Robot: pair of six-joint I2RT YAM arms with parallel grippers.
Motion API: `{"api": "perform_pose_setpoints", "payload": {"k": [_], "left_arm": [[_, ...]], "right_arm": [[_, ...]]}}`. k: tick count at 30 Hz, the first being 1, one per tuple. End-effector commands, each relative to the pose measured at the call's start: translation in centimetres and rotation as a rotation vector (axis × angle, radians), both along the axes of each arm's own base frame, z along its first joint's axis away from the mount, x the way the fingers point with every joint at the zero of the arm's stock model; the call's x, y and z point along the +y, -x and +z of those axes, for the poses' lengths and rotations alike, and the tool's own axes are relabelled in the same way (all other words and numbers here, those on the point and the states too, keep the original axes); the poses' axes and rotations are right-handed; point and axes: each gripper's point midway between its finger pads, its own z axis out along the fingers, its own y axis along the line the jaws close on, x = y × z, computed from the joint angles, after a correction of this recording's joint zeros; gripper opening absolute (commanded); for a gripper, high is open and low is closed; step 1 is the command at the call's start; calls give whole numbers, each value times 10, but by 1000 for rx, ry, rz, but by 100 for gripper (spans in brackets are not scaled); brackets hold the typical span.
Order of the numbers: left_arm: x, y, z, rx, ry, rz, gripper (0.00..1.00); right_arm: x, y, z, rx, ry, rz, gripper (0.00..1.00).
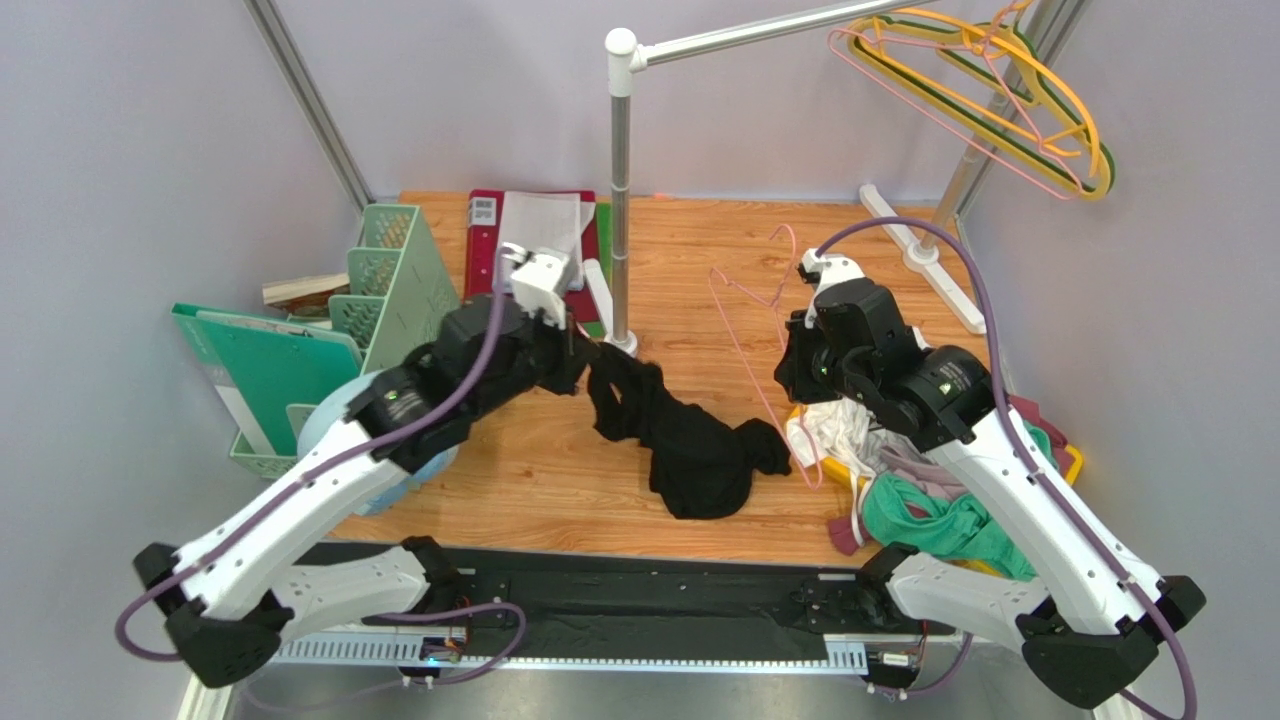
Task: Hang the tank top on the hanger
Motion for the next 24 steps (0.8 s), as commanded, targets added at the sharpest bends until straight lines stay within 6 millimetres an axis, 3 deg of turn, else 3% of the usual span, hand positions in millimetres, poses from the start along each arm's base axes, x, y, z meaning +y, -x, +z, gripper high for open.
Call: {"api": "perform_pose_setpoints", "payload": {"k": [1,2,3,5,6,9,18,21,24], "left_arm": [[54,10,79,-156,6,121,0],[62,14,95,-190,11,128,0],[69,18,129,-252,51,133,0],[77,17,150,-311,16,130,0],[81,20,175,-352,43,133,0],[77,20,196,-385,29,98,0],[14,8,174,-297,61,-82,0],[-15,7,156,-234,79,-172,0],[-44,5,123,-130,81,-239,0]], "right_arm": [[12,-14,36,-120,-60,28,0],[12,-15,37,-125,-60,30,0],[13,-16,38,-128,-60,32,0],[14,-17,39,-133,-57,38,0],[15,-18,39,-134,-58,38,0],[15,-19,42,-146,-65,38,0],[2,-10,48,-163,-70,2,0],[-9,-7,48,-168,-44,-30,0],[-21,-3,47,-170,-15,-63,0]]}}
